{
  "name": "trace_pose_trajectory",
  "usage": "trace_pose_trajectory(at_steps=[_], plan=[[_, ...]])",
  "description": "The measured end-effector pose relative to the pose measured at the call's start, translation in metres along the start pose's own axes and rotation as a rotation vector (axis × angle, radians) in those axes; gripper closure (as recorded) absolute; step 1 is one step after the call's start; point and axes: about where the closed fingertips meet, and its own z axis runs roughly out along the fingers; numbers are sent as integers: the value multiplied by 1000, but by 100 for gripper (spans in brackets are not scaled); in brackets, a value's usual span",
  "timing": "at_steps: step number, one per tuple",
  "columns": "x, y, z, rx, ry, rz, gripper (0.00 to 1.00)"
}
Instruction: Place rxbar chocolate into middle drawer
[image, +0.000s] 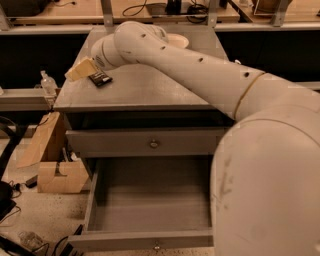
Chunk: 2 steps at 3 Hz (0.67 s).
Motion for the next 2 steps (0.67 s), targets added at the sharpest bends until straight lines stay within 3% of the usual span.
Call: trace_pose_trajectory(at_steps=[1, 2], plan=[[3, -2, 40, -30, -5, 59, 0], [14, -4, 55, -16, 36, 64, 0]])
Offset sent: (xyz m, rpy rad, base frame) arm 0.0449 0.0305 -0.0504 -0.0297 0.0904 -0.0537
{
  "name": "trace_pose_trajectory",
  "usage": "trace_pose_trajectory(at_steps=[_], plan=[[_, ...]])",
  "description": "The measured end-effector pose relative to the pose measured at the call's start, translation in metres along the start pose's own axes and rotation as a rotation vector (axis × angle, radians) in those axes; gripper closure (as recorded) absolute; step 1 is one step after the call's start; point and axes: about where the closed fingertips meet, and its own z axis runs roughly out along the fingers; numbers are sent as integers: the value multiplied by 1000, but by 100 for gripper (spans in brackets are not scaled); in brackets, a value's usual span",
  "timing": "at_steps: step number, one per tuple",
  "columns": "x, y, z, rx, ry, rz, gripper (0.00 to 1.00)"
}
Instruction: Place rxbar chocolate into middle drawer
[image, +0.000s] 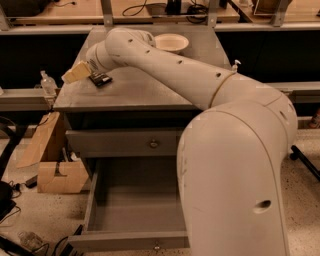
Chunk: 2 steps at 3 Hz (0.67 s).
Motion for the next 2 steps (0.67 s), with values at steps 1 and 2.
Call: trace_pose_trajectory(at_steps=[1, 2], plan=[[23, -6, 4, 30, 61, 8, 0], [51, -13, -3, 58, 111, 36, 0]])
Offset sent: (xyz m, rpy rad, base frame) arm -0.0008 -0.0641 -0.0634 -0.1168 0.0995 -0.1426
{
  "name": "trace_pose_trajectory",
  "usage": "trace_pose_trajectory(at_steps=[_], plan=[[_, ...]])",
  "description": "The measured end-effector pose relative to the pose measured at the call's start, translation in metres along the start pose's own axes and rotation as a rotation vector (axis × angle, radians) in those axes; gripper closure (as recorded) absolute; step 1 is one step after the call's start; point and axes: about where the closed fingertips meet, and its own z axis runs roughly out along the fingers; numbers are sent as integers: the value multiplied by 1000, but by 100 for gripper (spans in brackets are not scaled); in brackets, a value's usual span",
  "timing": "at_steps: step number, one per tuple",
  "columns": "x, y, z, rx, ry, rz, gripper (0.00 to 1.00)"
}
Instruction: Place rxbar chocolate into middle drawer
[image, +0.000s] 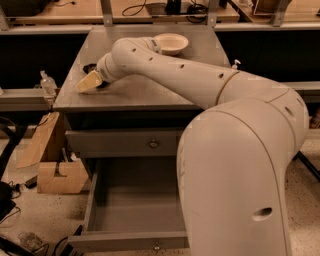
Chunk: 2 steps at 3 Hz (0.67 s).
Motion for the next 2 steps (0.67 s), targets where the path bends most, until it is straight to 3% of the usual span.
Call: trace_pose_trajectory(at_steps=[1, 2], plan=[[19, -2, -1, 4, 17, 34, 14], [16, -3, -3, 4, 17, 34, 36]])
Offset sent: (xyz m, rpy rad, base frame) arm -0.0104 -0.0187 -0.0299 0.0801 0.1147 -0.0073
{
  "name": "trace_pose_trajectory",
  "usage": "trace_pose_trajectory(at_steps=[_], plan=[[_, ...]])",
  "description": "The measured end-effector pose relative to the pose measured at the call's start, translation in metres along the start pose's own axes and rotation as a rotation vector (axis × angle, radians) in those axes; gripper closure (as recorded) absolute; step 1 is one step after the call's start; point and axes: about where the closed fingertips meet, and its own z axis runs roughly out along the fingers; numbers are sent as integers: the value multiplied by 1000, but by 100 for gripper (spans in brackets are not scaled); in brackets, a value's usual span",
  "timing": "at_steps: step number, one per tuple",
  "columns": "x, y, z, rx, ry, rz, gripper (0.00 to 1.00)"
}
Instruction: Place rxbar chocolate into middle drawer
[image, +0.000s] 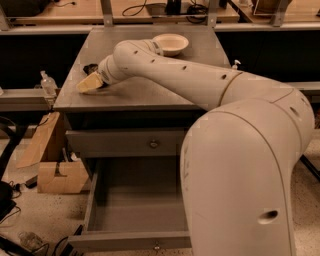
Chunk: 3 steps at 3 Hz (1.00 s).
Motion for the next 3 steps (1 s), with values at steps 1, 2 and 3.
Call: trace_pose_trajectory(at_steps=[1, 2, 3], plan=[[-5, -1, -4, 0, 0, 0, 67], [-9, -1, -6, 0, 0, 0, 90], [-12, -2, -8, 0, 0, 0, 100]])
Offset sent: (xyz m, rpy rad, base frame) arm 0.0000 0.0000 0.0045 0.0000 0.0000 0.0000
